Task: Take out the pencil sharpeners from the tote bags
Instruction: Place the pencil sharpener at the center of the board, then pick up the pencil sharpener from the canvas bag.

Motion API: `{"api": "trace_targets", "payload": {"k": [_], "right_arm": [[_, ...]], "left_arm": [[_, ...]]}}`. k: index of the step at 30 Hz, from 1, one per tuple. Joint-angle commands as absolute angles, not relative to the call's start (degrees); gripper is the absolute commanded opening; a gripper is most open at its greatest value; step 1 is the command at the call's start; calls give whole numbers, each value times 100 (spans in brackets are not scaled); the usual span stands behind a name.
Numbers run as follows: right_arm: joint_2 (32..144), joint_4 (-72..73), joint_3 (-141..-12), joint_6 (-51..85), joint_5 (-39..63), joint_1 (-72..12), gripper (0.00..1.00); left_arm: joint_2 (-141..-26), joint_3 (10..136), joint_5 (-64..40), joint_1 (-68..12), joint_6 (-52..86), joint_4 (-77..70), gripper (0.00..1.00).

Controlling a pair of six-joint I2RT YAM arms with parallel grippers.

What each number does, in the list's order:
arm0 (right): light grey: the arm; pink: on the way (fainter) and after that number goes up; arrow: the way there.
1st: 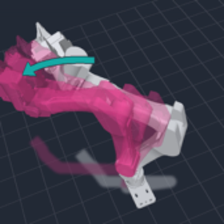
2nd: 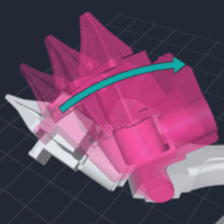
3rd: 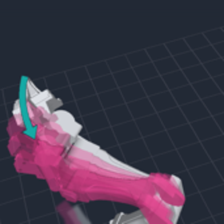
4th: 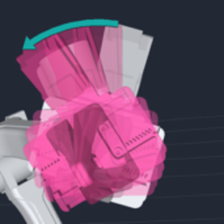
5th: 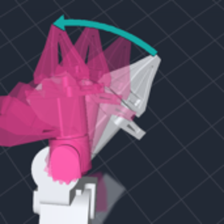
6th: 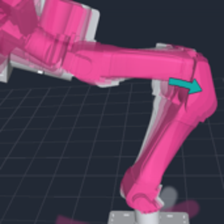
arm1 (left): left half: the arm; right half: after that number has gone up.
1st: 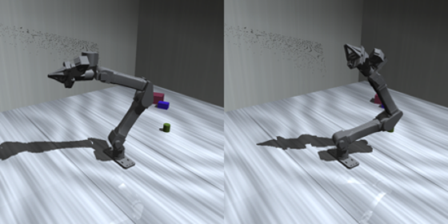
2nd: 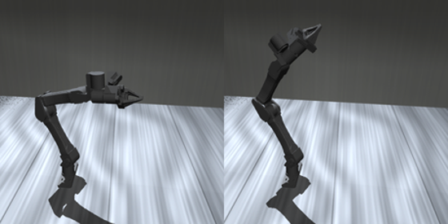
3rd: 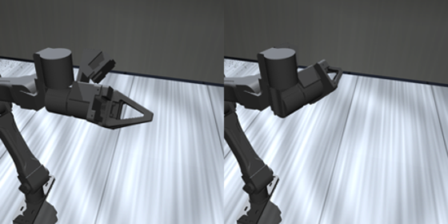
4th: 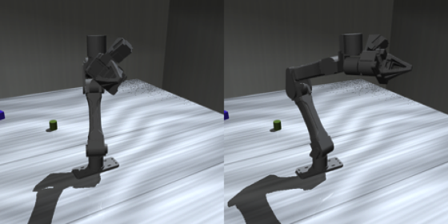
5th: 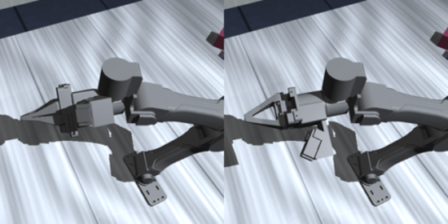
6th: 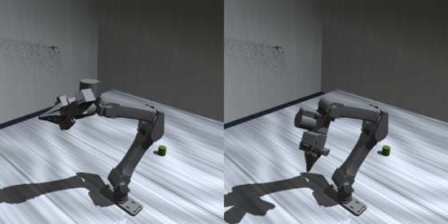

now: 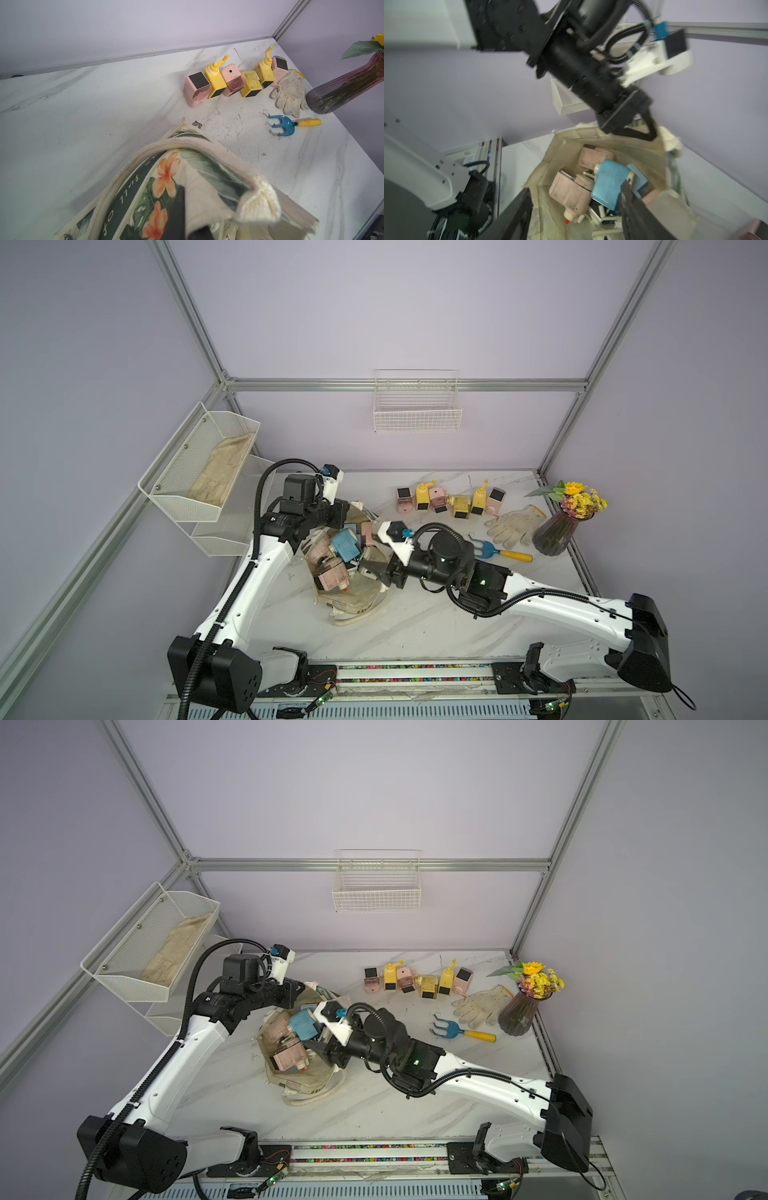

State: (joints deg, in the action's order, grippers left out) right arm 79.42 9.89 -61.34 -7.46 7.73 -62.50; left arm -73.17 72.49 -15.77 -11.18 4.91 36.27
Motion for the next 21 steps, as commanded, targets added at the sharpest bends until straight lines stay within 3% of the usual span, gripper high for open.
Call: {"api": "trace_targets", "payload": {"k": [1, 12, 21], "right_arm": [[8468, 861, -6492, -2221, 1170, -6361, 70], [9933, 504, -7238, -4331, 549, -6644, 75], [11053, -428, -8375, -5187, 31, -6629, 82]], "left_arm": [[-7172, 7578, -1560, -1239, 494, 3394, 4], [-7080, 7238, -1801, -1279, 562, 3092, 3], [-6841, 7140, -1774, -1274, 521, 3086, 4]]}}
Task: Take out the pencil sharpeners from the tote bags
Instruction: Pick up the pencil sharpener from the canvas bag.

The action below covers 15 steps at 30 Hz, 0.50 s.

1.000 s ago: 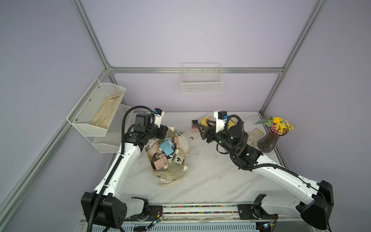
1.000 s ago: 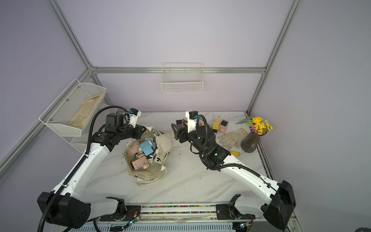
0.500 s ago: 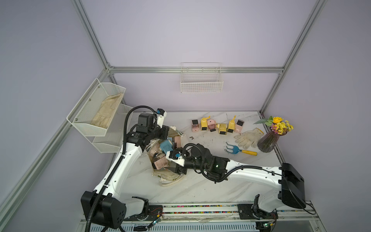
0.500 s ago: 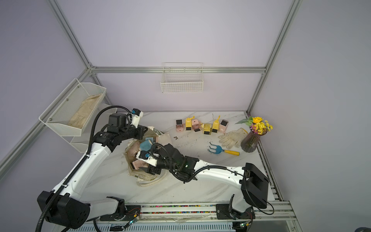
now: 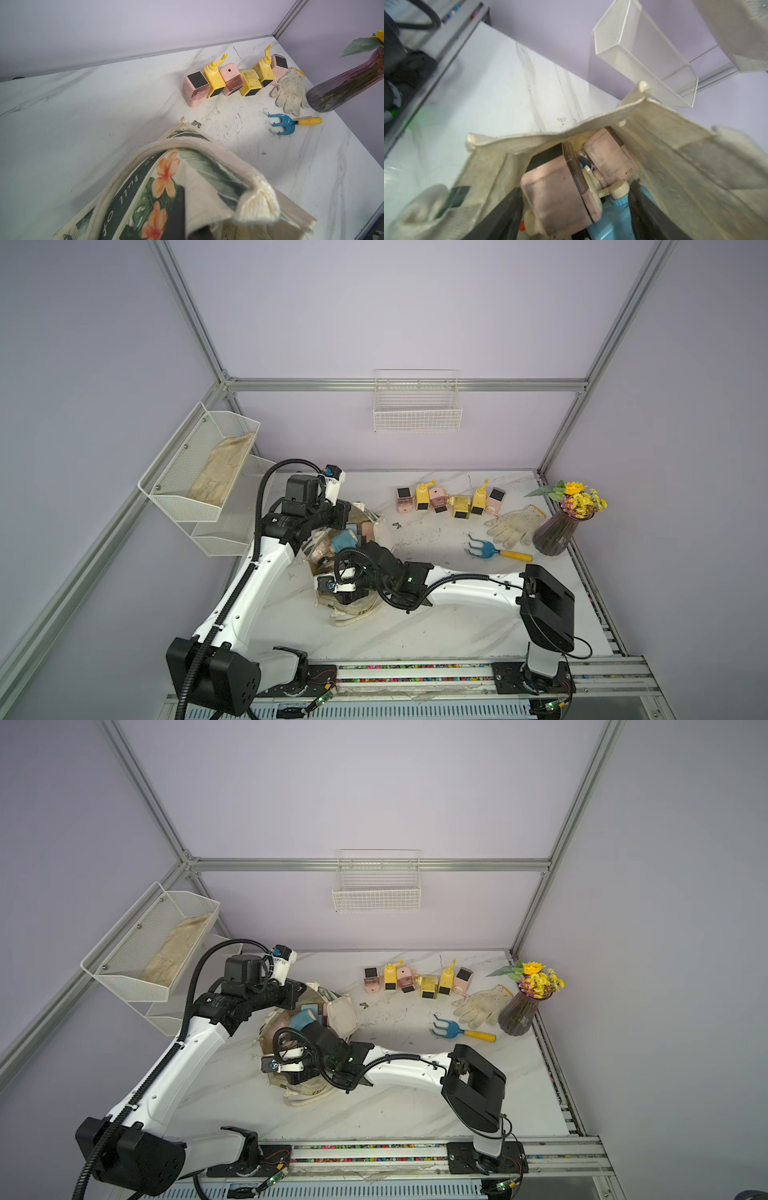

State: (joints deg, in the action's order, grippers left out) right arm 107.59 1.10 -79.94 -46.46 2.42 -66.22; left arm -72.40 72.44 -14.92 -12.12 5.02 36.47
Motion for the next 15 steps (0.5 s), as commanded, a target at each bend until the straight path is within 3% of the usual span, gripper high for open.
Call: {"api": "trace_targets", "payload": {"k": [1, 15], "right_arm": [[11175, -530, -8542, -5219, 0, -6633, 82], [11491, -1455, -9098, -5388, 55, -6628, 85]], "left_arm": [[-6808, 7121, -1772, -1274, 505, 3078, 4], [-6675, 7066, -1721, -1248, 466, 3069, 4]]}}
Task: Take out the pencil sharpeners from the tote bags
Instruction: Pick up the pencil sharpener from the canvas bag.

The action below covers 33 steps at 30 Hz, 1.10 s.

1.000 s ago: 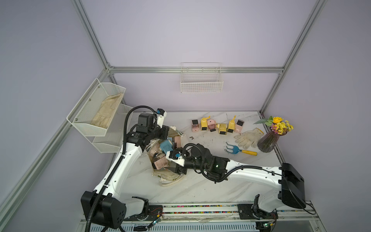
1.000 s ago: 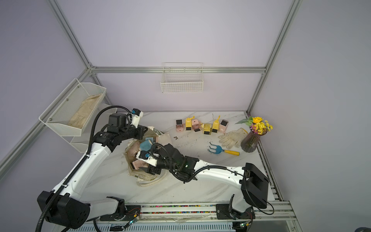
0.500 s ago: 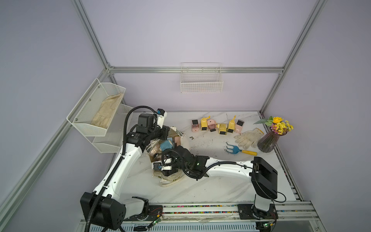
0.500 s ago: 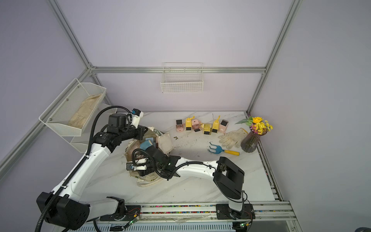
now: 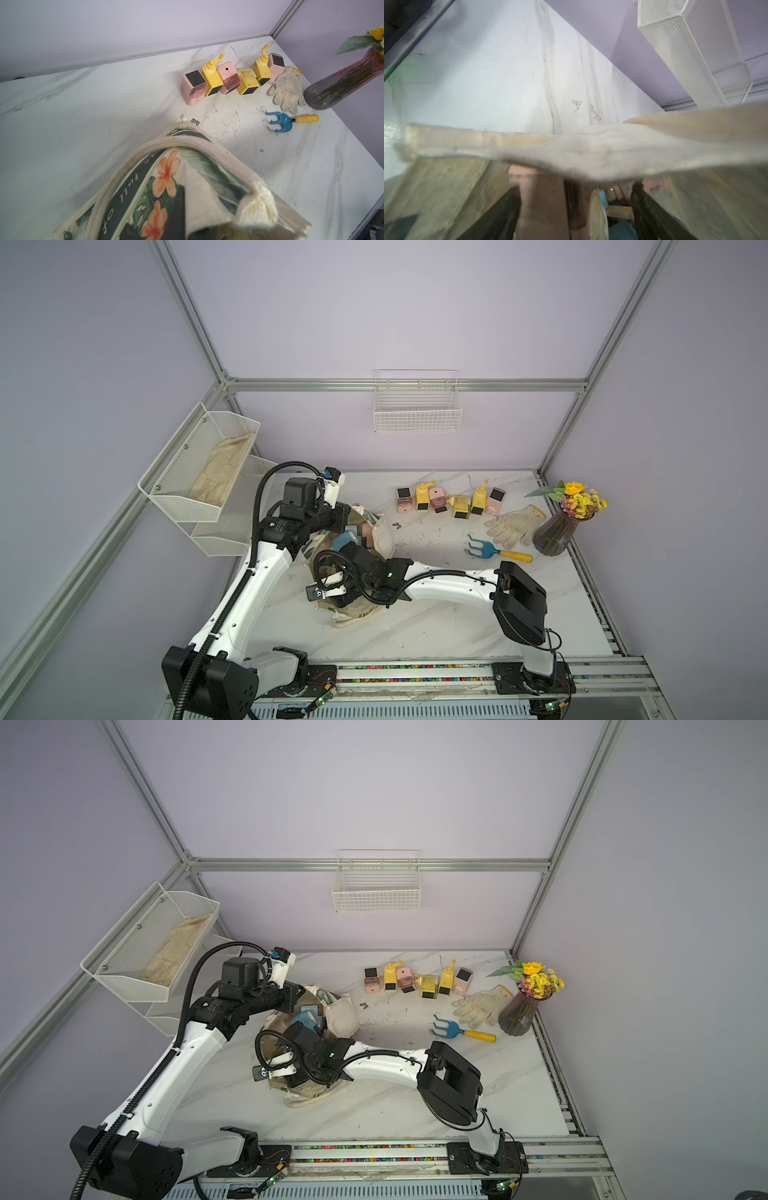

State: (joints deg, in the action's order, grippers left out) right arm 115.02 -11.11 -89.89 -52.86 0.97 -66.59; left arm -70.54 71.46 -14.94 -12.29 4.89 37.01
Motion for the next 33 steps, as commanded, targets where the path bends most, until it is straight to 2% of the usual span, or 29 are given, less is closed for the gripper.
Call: {"api": "trace_targets", "payload": {"k": [1, 7, 15, 19, 25, 33], "right_arm": [[11428, -1458, -9037, -5406, 76, -6642, 85], [11303, -1319, -8718, -5458, -110, -6790, 85], [11733, -281, -8653, -5248, -618, -6796, 82], [11907, 3, -8773, -5006, -726, -6786, 74], [11918, -6, -8873, -4768, -607, -6793, 49], [10864, 614, -8184, -4331, -15, -6652, 40]], "left_arm": [[-6679, 7068, -1716, -1249, 466, 3067, 4], [-6679, 7075, -1759, -1239, 483, 3063, 4], [-6683, 7059, -1773, -1239, 490, 3056, 4], [-6678, 7058, -1771, -1239, 492, 3059, 4], [-6649, 7050, -1784, -1239, 502, 3059, 4], [-6631, 7047, -1762, -1239, 509, 3059, 4]]}}
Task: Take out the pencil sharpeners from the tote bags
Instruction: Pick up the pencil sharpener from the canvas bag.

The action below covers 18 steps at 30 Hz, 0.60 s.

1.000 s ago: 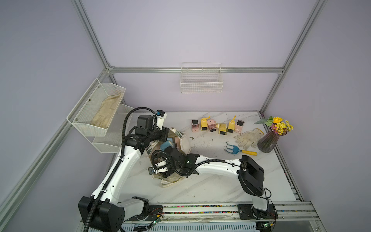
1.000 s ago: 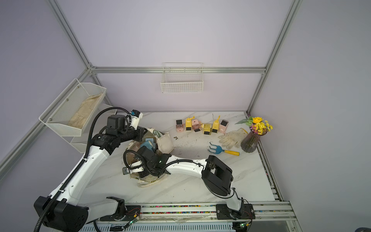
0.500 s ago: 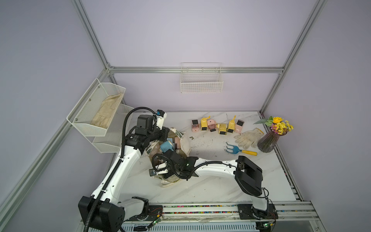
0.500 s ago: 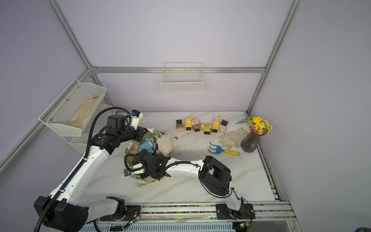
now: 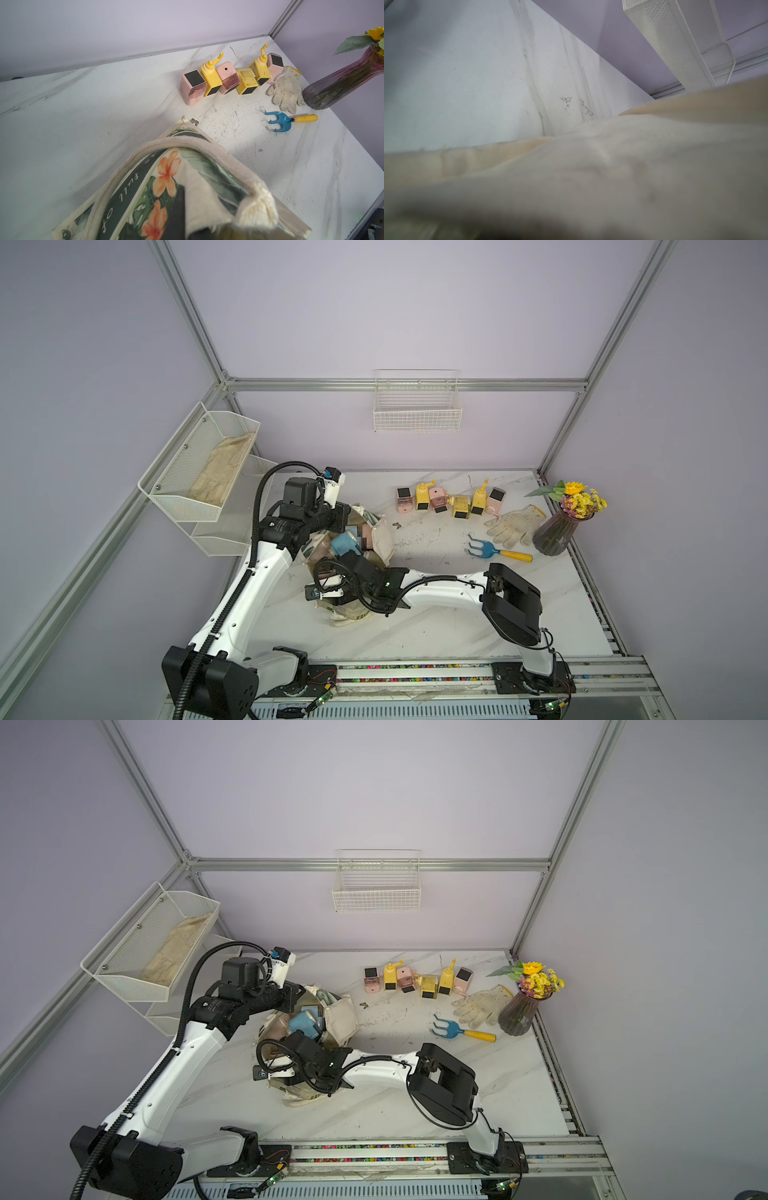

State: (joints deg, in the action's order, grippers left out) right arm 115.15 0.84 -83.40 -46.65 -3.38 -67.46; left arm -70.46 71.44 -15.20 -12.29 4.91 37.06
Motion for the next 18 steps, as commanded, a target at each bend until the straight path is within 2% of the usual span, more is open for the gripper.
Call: {"api": "trace_targets", "payload": {"k": [1, 11, 18], "right_arm": [[10671, 723, -8047, -4222, 117, -6591, 40], [9052, 1449, -6800, -3301, 597, -6150, 39], [7907, 2063, -5892, -2324, 1621, -5604, 37]], "left_arm": [[-6621, 7040, -1760, -1239, 503, 3059, 4], [-6601, 7063, -1698, -1239, 507, 3072, 4], [-6543, 7043, -1616, -1233, 485, 3081, 4]]}}
